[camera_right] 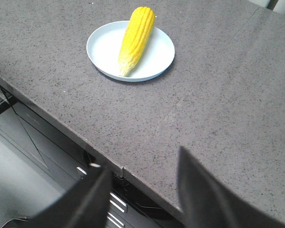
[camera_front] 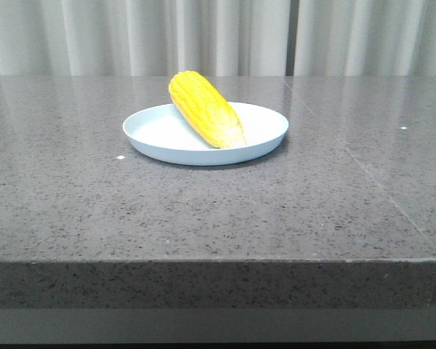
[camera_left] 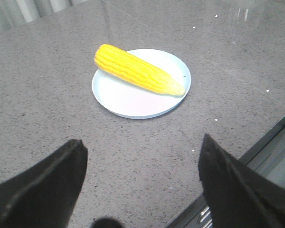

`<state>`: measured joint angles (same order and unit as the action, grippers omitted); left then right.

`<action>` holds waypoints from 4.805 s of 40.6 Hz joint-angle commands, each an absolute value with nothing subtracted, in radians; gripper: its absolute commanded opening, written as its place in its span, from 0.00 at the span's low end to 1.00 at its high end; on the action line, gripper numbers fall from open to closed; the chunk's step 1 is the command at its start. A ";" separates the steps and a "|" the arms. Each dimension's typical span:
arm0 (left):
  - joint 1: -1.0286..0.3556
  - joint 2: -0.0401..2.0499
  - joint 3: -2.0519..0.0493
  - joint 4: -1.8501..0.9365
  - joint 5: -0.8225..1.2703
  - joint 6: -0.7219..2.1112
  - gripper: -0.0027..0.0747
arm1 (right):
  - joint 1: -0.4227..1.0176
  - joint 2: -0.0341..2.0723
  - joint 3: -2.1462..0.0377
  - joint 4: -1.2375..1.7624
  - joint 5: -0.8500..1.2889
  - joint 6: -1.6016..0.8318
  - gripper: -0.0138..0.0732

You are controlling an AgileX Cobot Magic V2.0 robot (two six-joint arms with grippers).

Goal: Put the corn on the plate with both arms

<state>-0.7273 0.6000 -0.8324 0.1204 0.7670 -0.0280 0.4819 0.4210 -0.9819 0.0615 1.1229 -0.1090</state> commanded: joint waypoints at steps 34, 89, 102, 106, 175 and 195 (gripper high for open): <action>-0.736 0.602 -0.858 0.111 0.690 -0.031 0.01 | 0.479 0.433 -1.001 0.061 1.059 -0.114 0.08; -0.072 -0.009 0.032 0.049 -0.073 -0.031 0.01 | 0.479 0.433 -1.001 0.063 1.059 -0.114 0.08; -0.039 -0.024 0.030 0.047 -0.042 -0.031 0.01 | 0.479 0.433 -1.001 0.063 1.059 -0.114 0.08; -0.039 -0.023 0.030 0.047 -0.042 -0.031 0.01 | 0.479 0.433 -1.001 0.063 1.059 -0.114 0.08; -0.054 -0.023 0.032 -0.046 -0.060 0.078 0.01 | 0.479 0.425 -0.984 0.066 1.043 -0.114 0.08; -0.054 -0.023 0.032 -0.046 -0.060 0.078 0.01 | 0.053 0.034 -0.262 0.068 0.213 -0.114 0.08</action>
